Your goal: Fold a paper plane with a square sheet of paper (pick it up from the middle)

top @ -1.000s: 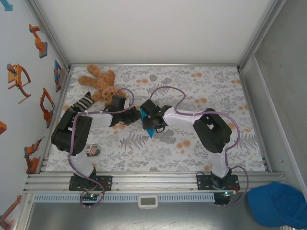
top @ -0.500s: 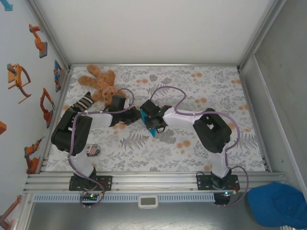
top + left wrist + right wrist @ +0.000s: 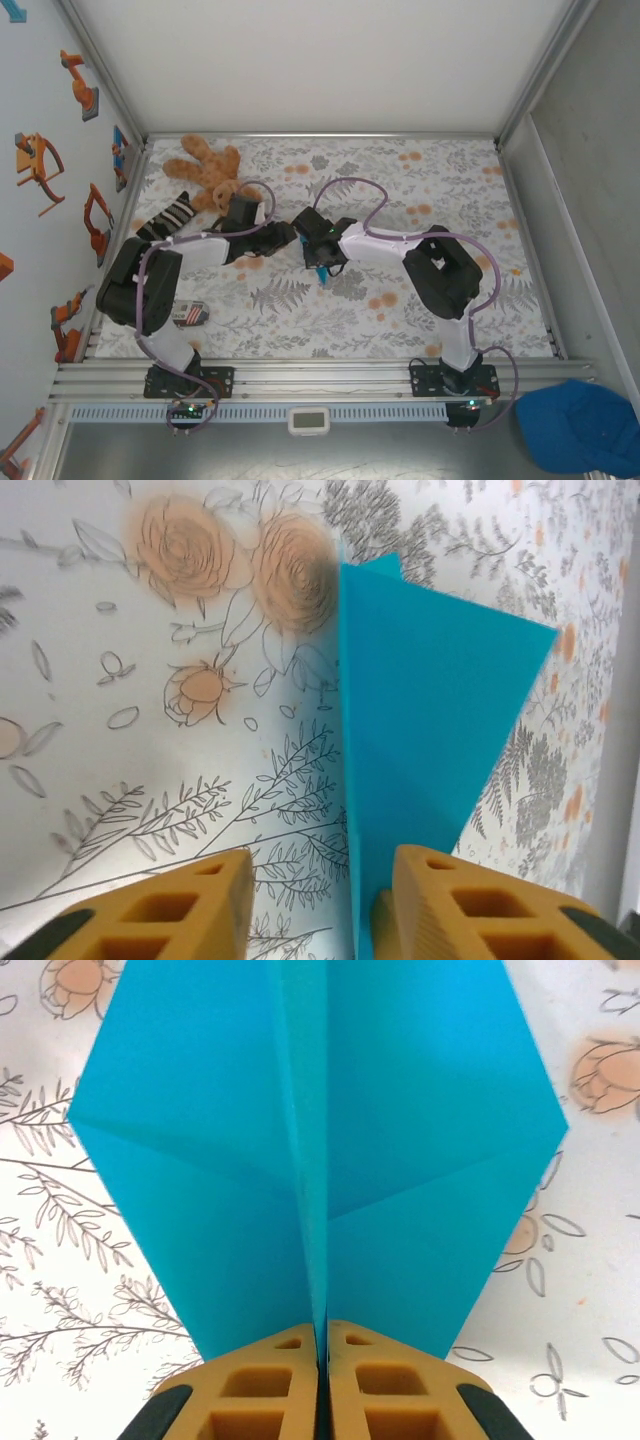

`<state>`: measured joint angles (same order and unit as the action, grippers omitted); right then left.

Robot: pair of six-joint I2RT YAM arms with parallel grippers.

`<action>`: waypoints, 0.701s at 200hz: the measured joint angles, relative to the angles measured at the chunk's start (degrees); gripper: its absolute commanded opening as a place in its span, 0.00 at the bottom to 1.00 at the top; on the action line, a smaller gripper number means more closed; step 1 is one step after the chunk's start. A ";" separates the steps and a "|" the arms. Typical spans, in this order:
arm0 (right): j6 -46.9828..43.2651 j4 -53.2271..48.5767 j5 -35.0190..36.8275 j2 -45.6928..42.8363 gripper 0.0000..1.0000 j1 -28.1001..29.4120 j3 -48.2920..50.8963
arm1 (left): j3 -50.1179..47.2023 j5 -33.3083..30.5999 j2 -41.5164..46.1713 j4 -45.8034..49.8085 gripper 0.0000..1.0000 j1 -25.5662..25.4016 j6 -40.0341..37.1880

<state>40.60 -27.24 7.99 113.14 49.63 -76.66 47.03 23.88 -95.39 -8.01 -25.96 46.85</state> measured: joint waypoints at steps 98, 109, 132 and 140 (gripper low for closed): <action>-7.54 -1.97 -0.48 1.44 0.06 -11.63 -8.68 | -3.80 -18.56 14.60 12.37 1.00 2.12 -4.15; -8.17 -1.92 -1.55 2.80 0.07 -12.68 -10.25 | -4.11 -19.87 15.28 13.33 0.98 2.12 -4.26; -9.22 -2.21 -3.10 6.21 0.06 -14.23 -12.96 | -4.35 -21.42 16.28 14.91 0.96 2.12 -4.57; -9.42 -2.49 -3.58 7.19 0.06 -14.51 -13.49 | -4.35 -21.68 16.44 15.21 0.96 2.16 -4.74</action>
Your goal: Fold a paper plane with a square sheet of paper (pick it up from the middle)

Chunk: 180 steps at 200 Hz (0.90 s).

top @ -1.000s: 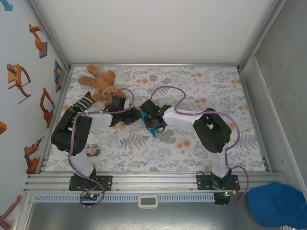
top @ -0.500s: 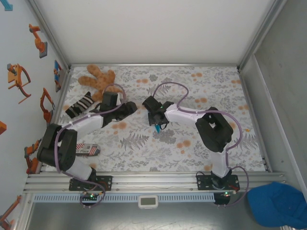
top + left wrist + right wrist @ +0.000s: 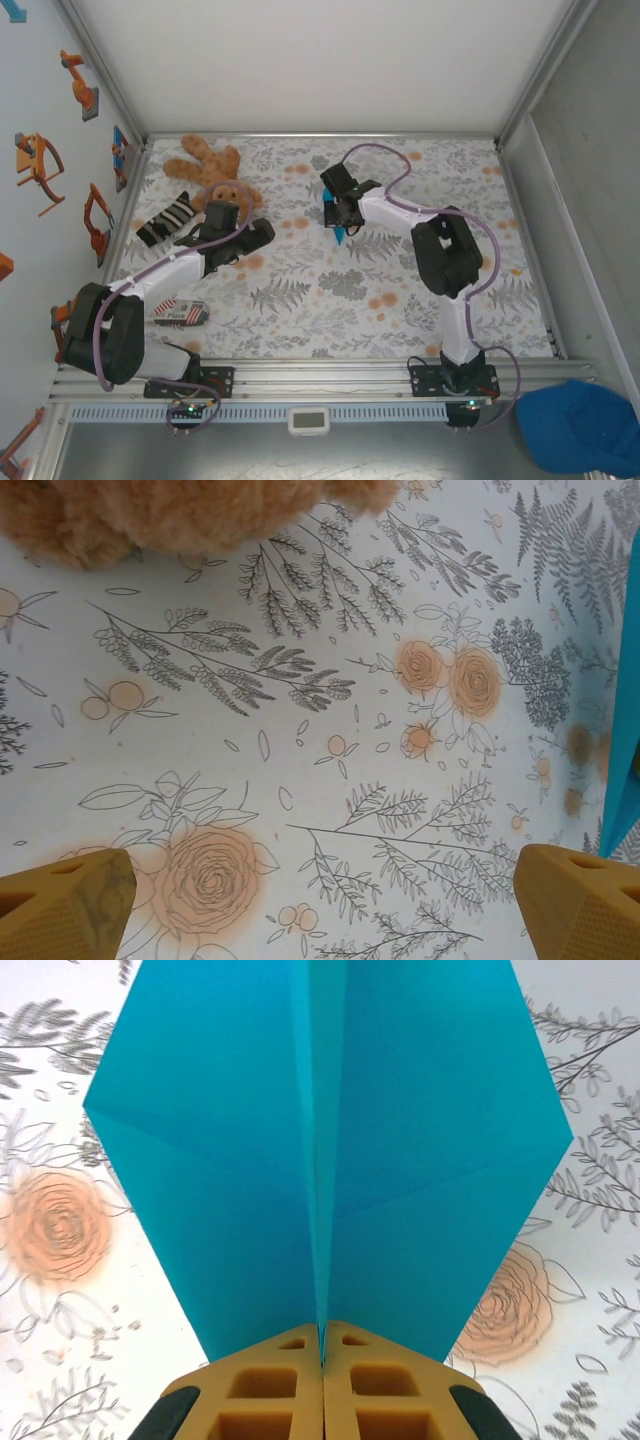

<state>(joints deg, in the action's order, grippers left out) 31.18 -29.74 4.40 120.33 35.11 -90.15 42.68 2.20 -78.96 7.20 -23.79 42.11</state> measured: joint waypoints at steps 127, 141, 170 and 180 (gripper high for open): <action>-1.27 -2.58 -1.44 4.70 0.13 -0.59 -2.62 | 0.00 0.87 -1.09 0.57 0.96 0.22 -0.63; -1.27 -2.58 -1.42 4.81 0.14 -0.59 -2.64 | 0.00 0.92 -1.09 0.55 0.96 0.22 -0.63; -1.27 -2.62 -1.40 4.92 0.13 -0.59 -2.73 | 0.00 1.38 -1.29 0.55 0.96 0.22 -0.66; -1.27 -2.84 -1.38 5.03 0.14 -0.59 -2.99 | 0.00 1.51 -1.40 0.55 0.96 0.22 -0.66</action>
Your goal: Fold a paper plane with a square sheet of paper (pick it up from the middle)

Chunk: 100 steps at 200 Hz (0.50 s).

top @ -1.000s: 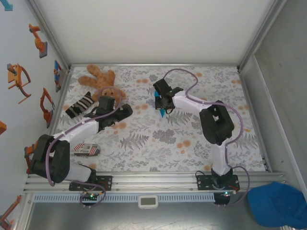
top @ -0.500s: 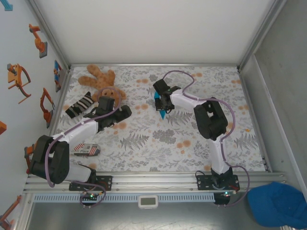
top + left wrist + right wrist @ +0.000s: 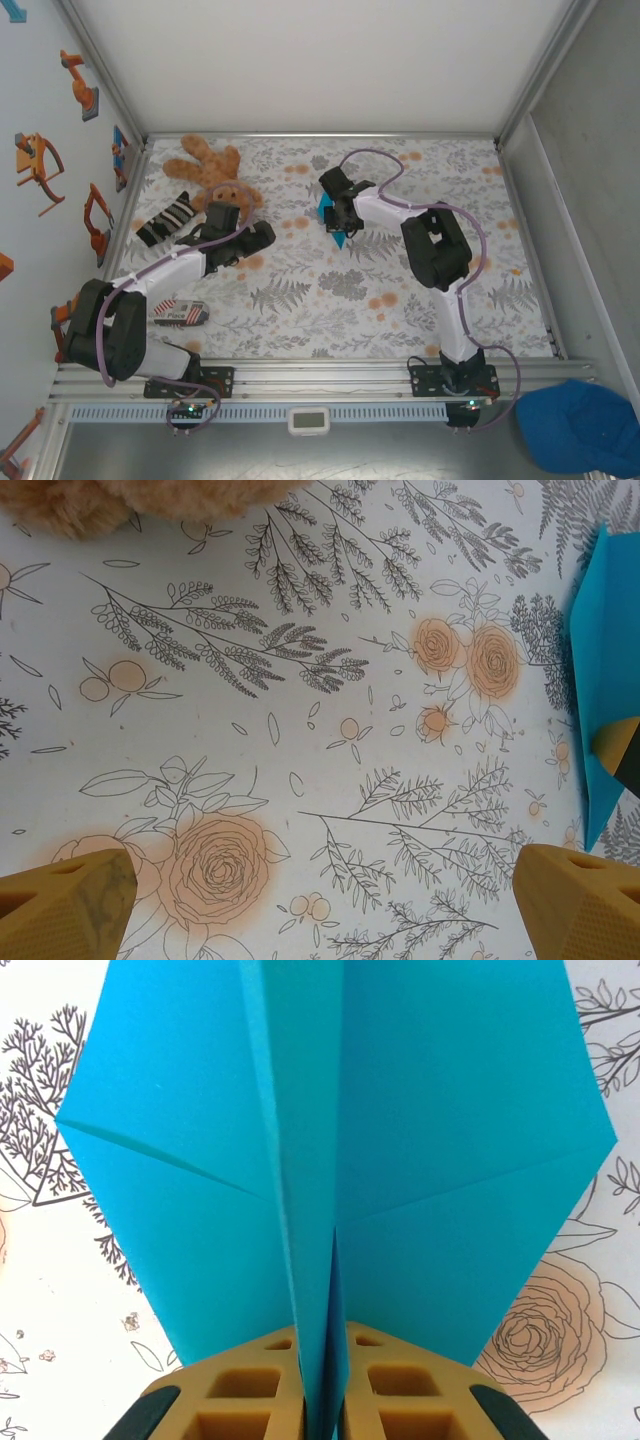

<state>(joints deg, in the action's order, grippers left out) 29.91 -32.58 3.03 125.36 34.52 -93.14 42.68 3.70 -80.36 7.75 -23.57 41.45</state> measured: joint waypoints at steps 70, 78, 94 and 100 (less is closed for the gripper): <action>0.00 0.48 0.00 0.52 0.24 0.00 -0.48 | 0.00 0.66 -0.66 0.00 0.96 0.00 -0.04; 0.04 0.59 0.02 0.52 0.26 0.00 -0.50 | 0.00 0.74 -0.70 -0.02 0.96 0.00 -0.04; -0.02 0.83 0.04 0.59 0.29 0.00 -0.50 | 0.00 0.87 -0.94 -0.02 0.96 0.00 -0.09; -0.02 0.92 0.09 0.59 0.30 0.00 -0.50 | 0.00 0.90 -1.05 -0.02 0.96 0.00 -0.17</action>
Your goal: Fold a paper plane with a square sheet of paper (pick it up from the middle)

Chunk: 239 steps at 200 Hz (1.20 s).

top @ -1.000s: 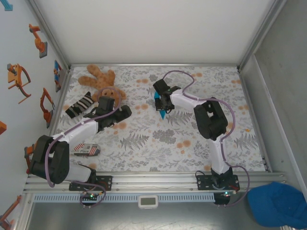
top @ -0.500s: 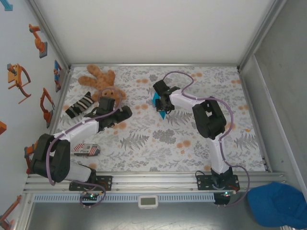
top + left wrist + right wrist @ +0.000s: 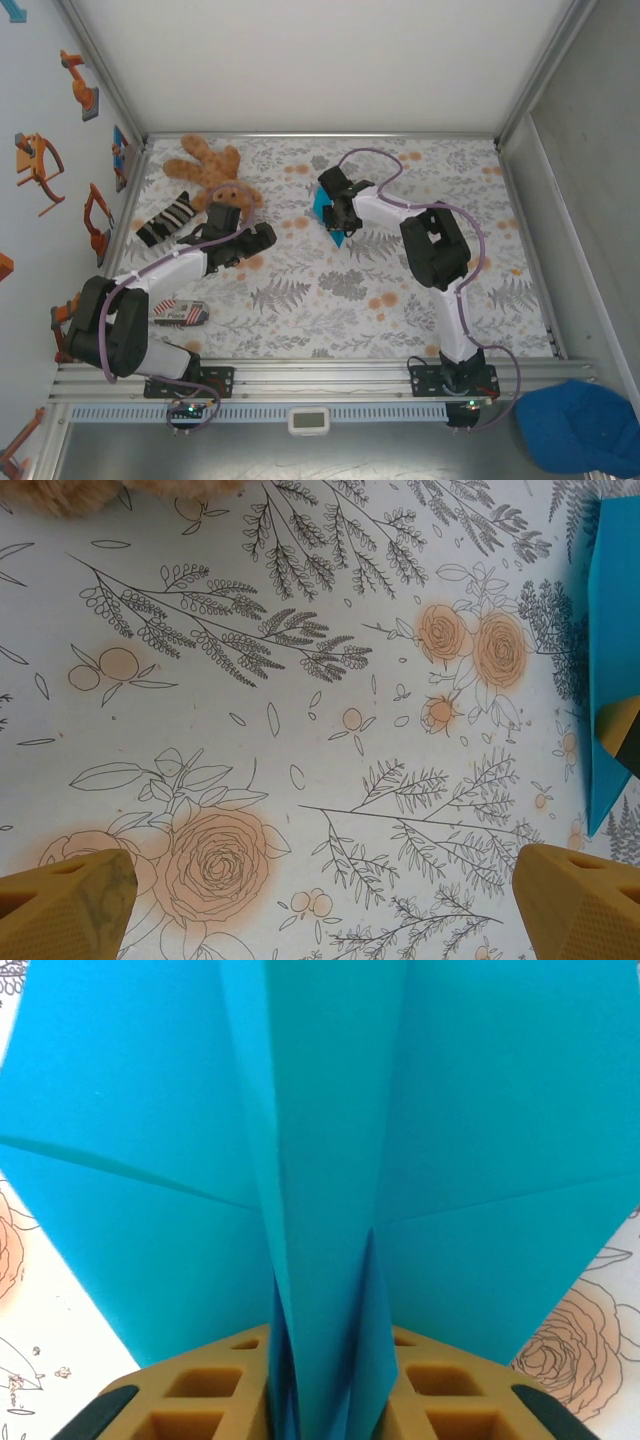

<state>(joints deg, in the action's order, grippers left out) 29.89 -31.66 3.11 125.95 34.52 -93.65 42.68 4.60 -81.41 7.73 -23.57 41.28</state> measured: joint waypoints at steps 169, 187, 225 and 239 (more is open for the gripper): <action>0.00 -1.64 1.57 -0.96 0.33 0.00 -0.94 | 0.42 1.46 -1.40 -0.22 0.96 0.00 -0.09; 0.00 -2.10 1.70 -2.45 0.34 -0.04 -0.94 | 0.50 1.44 -1.40 -0.17 0.96 0.00 -0.22; 0.00 -2.12 2.38 -5.95 0.37 -0.11 -0.94 | 0.92 0.74 -0.33 0.68 0.96 0.00 -0.63; 0.00 -2.19 2.82 -7.34 0.38 -0.11 -0.94 | 1.18 -0.17 1.11 1.49 0.96 0.00 -1.09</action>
<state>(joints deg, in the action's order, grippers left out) 29.89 -33.85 5.93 118.61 34.41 -94.59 43.86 4.43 -80.29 9.21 -23.57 40.18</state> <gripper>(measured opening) 0.371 0.963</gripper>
